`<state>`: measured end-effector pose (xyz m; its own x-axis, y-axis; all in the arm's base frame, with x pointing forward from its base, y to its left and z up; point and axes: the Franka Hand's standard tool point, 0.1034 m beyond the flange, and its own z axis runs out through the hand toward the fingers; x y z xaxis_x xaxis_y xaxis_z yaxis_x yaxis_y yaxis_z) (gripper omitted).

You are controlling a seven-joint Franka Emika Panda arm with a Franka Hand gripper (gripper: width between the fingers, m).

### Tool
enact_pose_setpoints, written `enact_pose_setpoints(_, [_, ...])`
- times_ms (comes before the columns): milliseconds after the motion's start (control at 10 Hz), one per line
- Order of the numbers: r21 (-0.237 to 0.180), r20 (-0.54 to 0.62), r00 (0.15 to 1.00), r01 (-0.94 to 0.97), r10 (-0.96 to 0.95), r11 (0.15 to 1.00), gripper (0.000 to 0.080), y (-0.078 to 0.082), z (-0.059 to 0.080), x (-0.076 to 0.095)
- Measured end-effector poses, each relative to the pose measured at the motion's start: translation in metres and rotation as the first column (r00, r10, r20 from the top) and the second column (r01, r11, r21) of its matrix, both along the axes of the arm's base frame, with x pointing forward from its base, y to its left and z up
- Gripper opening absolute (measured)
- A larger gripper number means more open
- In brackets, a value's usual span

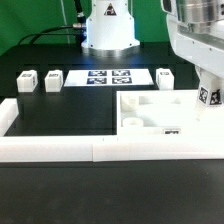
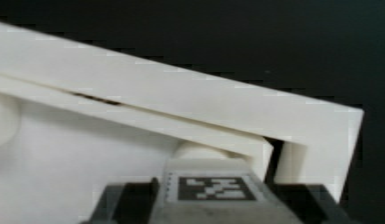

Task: Assemble square table

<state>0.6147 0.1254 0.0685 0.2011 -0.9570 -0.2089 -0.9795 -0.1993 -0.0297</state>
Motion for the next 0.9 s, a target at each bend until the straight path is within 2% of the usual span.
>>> enact_pose_setpoints(200, [-0.004, 0.020, 1.000, -0.004, 0.004, 1.000, 0.0293, 0.0026, -0.0015, 0.0000])
enact_pose_setpoints(300, [-0.004, 0.027, 0.999, -0.040, 0.040, 0.999, 0.0394, 0.0025, -0.0017, -0.0001])
enact_pose_setpoints(400, [-0.004, 0.028, 0.999, -0.045, 0.045, 0.999, 0.0528, 0.0032, -0.0017, -0.0002])
enact_pose_setpoints(500, [-0.030, 0.044, 0.961, -0.271, 0.272, 0.962, 0.0528, 0.0044, -0.0018, -0.0051])
enact_pose_setpoints(600, [-0.037, 0.051, 0.917, -0.394, 0.395, 0.918, 0.0623, 0.0085, -0.0007, -0.0081])
enact_pose_setpoints(800, [-0.042, 0.073, 0.865, -0.494, 0.496, 0.868, 0.0648, 0.0068, -0.0020, -0.0075])
enact_pose_setpoints(900, [-0.049, 0.088, 0.814, -0.572, 0.574, 0.819, 0.0648, 0.0066, -0.0022, -0.0075])
